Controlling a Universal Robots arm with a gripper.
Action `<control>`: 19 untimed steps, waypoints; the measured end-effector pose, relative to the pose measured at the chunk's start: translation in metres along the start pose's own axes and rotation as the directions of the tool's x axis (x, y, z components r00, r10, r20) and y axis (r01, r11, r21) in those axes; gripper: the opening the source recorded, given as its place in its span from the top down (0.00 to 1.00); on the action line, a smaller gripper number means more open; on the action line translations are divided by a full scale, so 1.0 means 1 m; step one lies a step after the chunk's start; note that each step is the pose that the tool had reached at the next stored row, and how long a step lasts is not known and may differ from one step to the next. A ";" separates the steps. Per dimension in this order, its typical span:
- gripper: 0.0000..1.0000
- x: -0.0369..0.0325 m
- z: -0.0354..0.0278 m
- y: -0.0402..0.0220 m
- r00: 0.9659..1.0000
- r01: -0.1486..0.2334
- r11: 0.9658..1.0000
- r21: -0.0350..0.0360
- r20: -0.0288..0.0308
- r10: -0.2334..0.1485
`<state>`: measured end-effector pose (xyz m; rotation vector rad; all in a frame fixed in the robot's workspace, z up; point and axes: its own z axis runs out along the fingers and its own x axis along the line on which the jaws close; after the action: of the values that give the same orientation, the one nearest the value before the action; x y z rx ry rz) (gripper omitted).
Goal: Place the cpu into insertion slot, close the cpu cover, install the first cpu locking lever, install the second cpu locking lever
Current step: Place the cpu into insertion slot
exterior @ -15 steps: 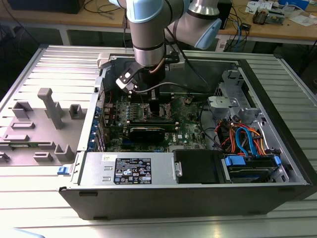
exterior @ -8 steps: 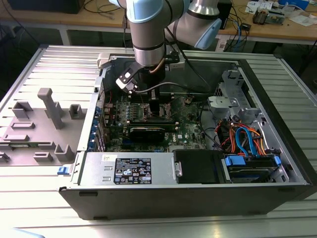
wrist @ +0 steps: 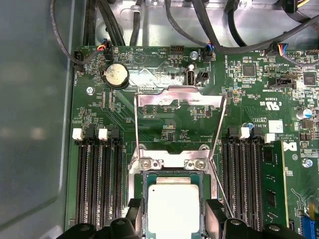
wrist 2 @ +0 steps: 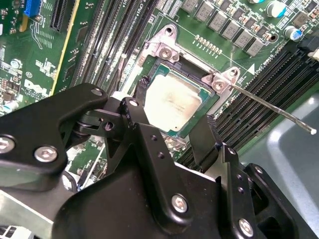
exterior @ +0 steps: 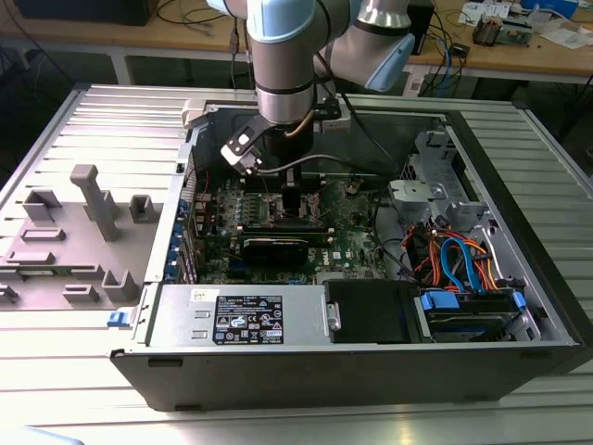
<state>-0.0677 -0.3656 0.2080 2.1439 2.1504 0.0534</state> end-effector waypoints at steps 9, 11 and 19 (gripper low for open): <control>0.38 0.0000 0.0001 0.0008 1.000 0.000 1.000 0.002 0.000 0.000; 0.40 0.0000 0.0001 0.0008 1.000 0.000 1.000 0.002 0.000 0.000; 0.89 0.0000 0.0001 0.0010 1.000 0.000 1.000 0.002 0.000 0.000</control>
<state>-0.0667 -0.3656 0.2080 2.1452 2.1514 0.0512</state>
